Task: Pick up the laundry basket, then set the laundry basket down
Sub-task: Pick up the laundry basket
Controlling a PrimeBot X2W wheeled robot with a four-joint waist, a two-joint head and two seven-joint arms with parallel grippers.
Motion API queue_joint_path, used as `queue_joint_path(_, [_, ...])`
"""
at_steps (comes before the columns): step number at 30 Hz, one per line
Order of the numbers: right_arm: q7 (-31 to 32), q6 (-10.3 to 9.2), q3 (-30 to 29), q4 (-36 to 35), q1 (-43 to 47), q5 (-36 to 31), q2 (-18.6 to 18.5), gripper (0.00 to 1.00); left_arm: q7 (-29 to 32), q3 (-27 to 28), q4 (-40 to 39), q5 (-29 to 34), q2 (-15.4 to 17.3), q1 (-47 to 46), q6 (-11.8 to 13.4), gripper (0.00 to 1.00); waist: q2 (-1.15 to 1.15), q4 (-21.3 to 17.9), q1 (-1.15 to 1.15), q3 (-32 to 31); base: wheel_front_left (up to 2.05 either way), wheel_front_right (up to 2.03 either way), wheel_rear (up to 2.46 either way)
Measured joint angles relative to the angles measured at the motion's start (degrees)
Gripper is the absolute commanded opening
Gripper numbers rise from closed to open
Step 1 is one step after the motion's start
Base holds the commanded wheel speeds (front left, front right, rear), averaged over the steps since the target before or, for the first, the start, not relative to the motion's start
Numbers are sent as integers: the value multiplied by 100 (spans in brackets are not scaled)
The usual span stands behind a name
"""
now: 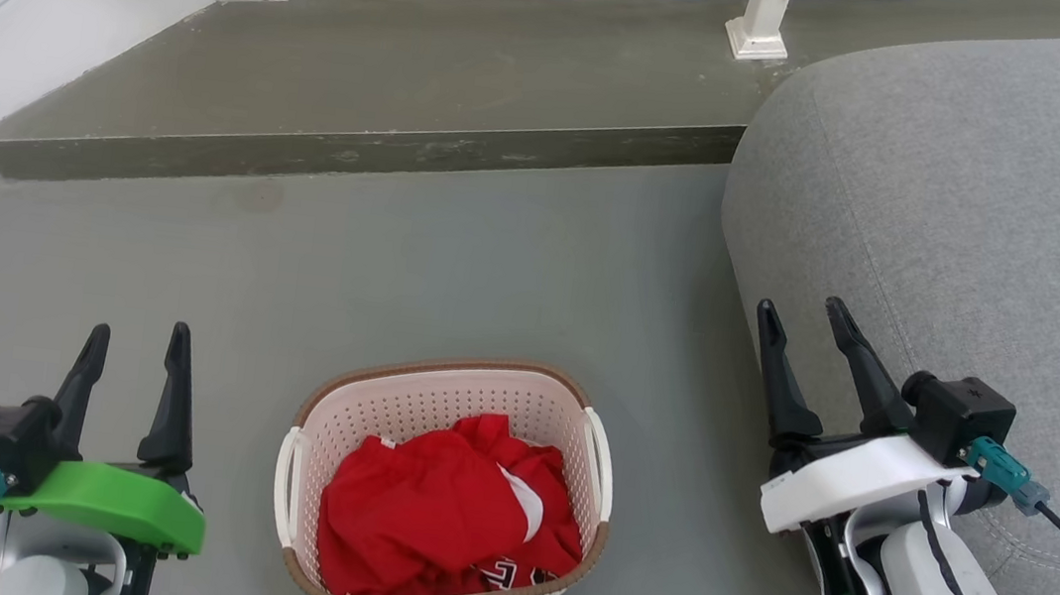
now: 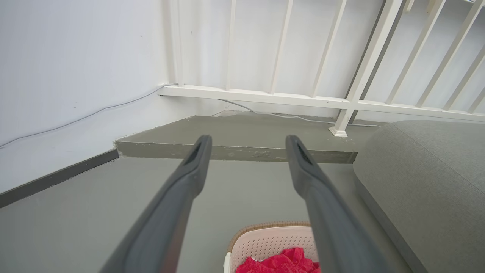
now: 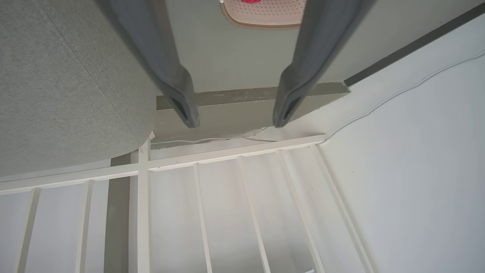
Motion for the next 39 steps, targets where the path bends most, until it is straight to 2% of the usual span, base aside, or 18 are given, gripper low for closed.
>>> queue_joint_path(20, [0,59,2,-3,1,-45,10,100,0,75,-164,99,-92,140,-10,100,0,-58,0,143,0,0,0])
queue_joint_path(31, [0,92,40,33,-98,-48,13,100,1,40,-65,97,-93,109,-59,100,0,-69,0,593,0,0,0])
queue_joint_path(39, [0,110,200,392,-459,-47,15,100,188,-1,176,21,-11,-303,-114,100,0,-106,0,1133,0,0,0])
